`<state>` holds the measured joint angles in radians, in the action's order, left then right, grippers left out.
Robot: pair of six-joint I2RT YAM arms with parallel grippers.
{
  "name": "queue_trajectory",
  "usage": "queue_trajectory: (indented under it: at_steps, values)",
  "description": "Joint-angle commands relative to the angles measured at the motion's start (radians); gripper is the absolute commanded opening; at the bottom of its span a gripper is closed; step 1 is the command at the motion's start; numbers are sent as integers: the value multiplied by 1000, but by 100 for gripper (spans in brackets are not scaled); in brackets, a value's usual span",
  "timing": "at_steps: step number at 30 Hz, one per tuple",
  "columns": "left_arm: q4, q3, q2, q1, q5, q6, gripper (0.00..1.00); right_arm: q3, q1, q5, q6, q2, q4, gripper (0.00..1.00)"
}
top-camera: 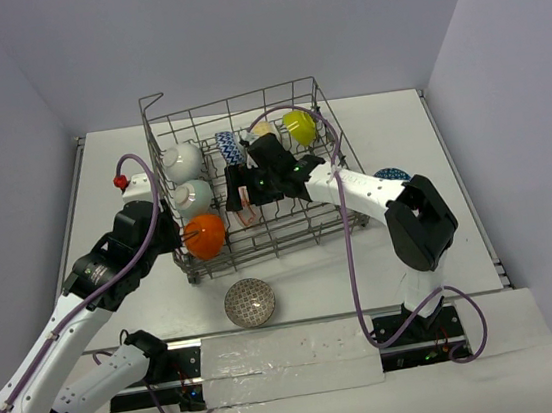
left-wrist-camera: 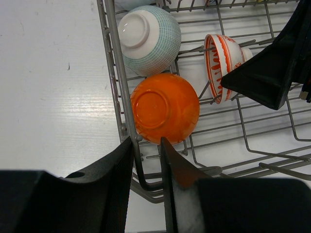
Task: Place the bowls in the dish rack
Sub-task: Move the bowl to the dish rack.
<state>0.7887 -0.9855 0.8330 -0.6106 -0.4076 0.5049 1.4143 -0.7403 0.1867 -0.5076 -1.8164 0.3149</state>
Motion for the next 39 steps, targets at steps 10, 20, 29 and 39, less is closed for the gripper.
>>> queue_trajectory:
  at_steps: [10,20,29,39]
  values:
    - [-54,15,2,-28,79,-9,33,66,-83,105,-37,80,-92,100]
    - [-54,13,-3,-29,76,-8,33,78,-99,99,-39,101,-85,100]
    - [-57,18,-2,-31,75,-5,33,60,-102,79,-26,83,-83,100]
    - [-51,13,2,-34,73,-5,33,51,-90,69,-14,72,-82,100]
